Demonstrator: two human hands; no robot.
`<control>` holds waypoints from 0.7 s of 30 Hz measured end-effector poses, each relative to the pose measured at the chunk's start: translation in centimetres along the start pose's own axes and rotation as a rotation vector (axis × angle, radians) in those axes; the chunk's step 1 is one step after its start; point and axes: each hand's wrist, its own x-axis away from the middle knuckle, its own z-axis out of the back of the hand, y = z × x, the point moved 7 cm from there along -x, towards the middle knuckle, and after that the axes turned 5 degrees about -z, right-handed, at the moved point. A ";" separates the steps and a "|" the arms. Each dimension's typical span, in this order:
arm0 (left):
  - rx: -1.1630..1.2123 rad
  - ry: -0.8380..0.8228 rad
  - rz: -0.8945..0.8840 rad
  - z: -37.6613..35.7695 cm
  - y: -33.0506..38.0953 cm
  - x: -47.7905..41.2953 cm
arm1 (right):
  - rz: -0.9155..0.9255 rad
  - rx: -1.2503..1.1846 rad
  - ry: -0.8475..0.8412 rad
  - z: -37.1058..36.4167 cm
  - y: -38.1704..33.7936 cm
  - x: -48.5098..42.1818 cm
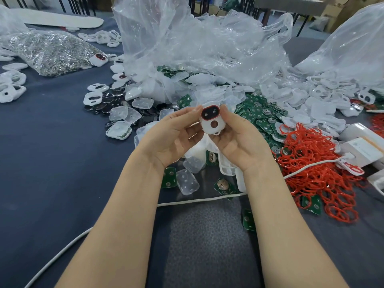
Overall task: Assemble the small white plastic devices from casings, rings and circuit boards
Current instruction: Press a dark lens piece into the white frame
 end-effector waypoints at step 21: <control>-0.665 0.246 -0.454 0.7 2.9 0.4 | 0.193 0.565 0.350 2.0 -2.0 0.7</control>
